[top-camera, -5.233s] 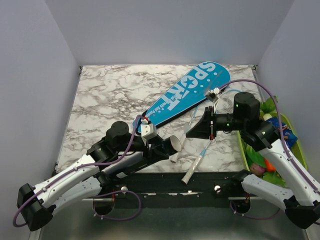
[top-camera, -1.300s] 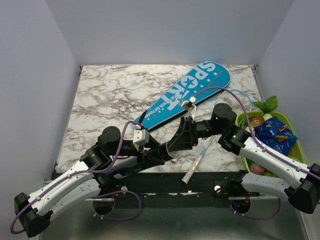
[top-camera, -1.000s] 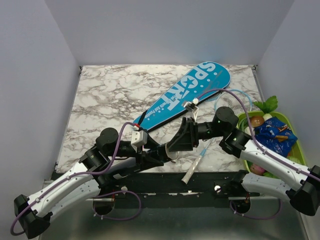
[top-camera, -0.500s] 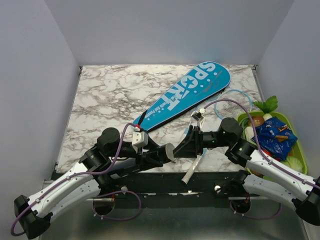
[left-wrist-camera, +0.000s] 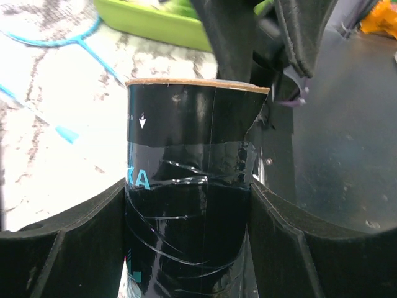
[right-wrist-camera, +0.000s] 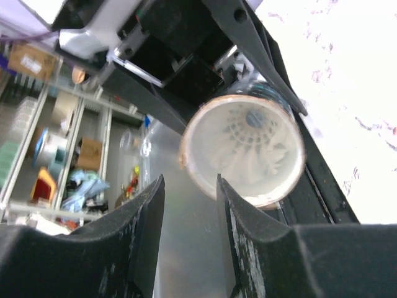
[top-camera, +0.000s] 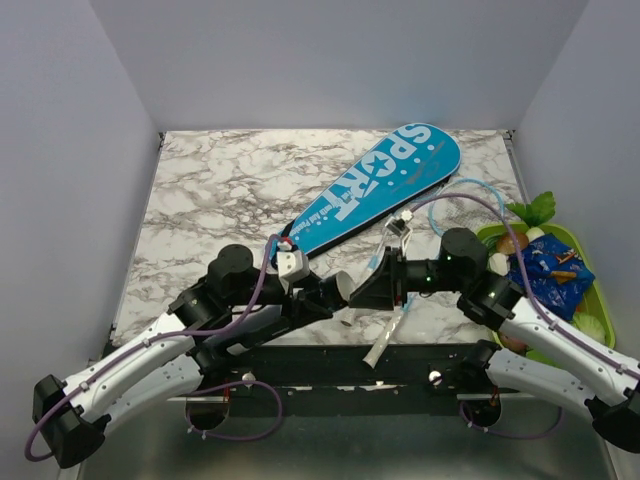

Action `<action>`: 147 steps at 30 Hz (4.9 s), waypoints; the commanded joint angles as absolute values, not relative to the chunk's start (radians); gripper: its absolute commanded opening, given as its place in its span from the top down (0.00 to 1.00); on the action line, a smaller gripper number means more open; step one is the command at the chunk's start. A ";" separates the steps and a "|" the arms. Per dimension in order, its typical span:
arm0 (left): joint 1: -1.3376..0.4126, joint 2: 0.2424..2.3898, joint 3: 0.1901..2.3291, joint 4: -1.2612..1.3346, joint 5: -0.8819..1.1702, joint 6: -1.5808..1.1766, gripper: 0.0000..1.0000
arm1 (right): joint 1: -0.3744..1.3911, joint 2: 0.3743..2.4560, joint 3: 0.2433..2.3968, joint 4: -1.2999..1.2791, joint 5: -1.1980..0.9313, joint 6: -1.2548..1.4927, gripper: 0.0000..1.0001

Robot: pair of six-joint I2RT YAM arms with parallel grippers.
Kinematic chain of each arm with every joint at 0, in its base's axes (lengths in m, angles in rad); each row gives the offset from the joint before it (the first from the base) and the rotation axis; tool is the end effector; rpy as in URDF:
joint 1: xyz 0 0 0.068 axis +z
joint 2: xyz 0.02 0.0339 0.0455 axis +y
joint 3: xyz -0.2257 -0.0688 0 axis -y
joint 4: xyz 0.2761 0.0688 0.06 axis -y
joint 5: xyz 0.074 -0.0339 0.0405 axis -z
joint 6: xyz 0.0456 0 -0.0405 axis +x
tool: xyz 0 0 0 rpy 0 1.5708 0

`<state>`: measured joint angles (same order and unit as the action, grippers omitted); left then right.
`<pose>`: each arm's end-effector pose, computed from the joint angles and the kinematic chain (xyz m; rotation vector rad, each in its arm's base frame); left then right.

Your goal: Pack up the badminton gear

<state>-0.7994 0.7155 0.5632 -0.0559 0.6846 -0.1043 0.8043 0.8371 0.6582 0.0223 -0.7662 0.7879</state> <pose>0.1457 -0.1912 0.2564 1.1229 1.5439 -1.2373 0.1553 0.2069 0.2744 -0.6882 1.9463 1.7422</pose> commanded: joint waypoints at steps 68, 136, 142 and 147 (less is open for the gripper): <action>-0.420 1.471 1.193 -0.210 -0.318 0.101 0.01 | 0.816 0.844 0.859 -0.591 0.188 0.724 0.26; -0.690 1.937 1.155 0.067 0.071 0.192 0.40 | 0.718 0.775 0.597 -0.566 0.083 0.836 0.33; -0.690 1.951 1.160 0.074 0.072 0.201 0.68 | 0.719 0.773 0.591 -0.565 0.083 0.833 0.33; -0.690 1.951 1.163 0.067 0.084 0.195 1.00 | 0.719 0.772 0.577 -0.555 0.074 0.839 0.33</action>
